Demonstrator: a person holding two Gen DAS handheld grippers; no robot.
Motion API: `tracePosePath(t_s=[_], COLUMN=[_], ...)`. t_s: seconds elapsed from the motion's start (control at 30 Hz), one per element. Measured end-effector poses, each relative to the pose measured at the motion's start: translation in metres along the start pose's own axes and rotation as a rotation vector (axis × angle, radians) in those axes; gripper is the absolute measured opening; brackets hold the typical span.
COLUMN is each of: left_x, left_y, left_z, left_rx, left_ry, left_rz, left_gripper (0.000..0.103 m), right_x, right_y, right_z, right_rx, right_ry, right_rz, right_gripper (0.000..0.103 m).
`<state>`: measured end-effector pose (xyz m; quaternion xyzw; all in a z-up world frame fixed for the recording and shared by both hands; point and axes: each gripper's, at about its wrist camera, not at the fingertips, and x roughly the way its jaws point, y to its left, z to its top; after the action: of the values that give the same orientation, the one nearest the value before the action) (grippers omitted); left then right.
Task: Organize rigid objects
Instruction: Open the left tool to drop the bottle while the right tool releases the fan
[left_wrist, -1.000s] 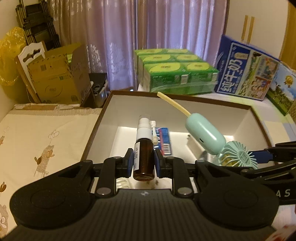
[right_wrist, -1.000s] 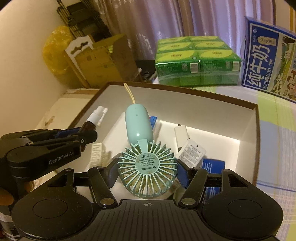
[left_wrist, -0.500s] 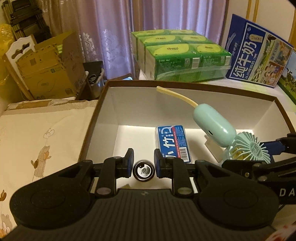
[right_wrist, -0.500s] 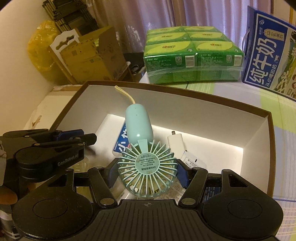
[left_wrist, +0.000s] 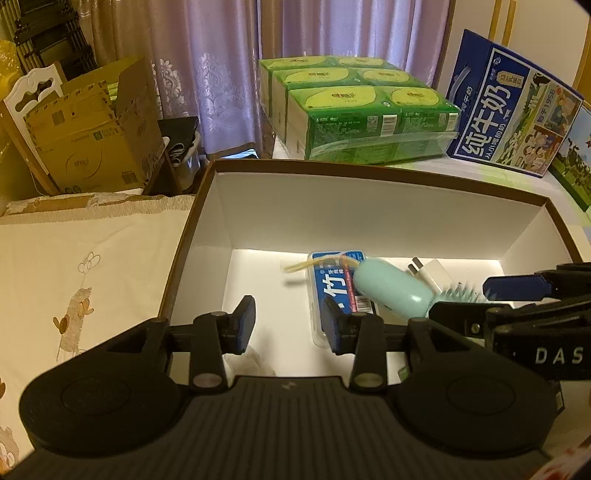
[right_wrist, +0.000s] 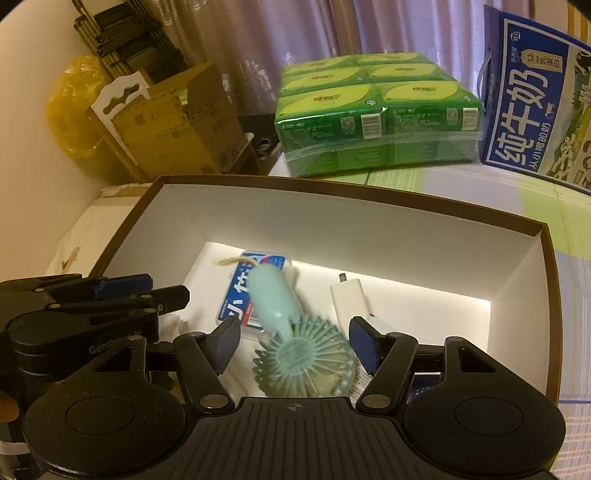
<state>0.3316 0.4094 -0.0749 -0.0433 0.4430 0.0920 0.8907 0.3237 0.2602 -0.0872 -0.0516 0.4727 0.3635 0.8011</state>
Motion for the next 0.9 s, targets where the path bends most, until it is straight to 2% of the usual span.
tracePosePath(t_s=[0.5, 0.9], left_x=[-0.026, -0.048], left_y=[-0.007, -0.013], left_z=[-0.012, -0.016], left_rx=[0.002, 0.000], left_ry=[-0.015, -0.050], left_rz=[-0.035, -0.041], left_gripper=[0.042, 0.043], right_x=[-0.018, -0.040], right_y=[0.004, 0.009], right_z=[-0.016, -0.023], right_rx=[-0.036, -0.038], right_ry=[0.001, -0.028], right_rz=[-0.023, -0.036], right_gripper=[0.063, 0.064])
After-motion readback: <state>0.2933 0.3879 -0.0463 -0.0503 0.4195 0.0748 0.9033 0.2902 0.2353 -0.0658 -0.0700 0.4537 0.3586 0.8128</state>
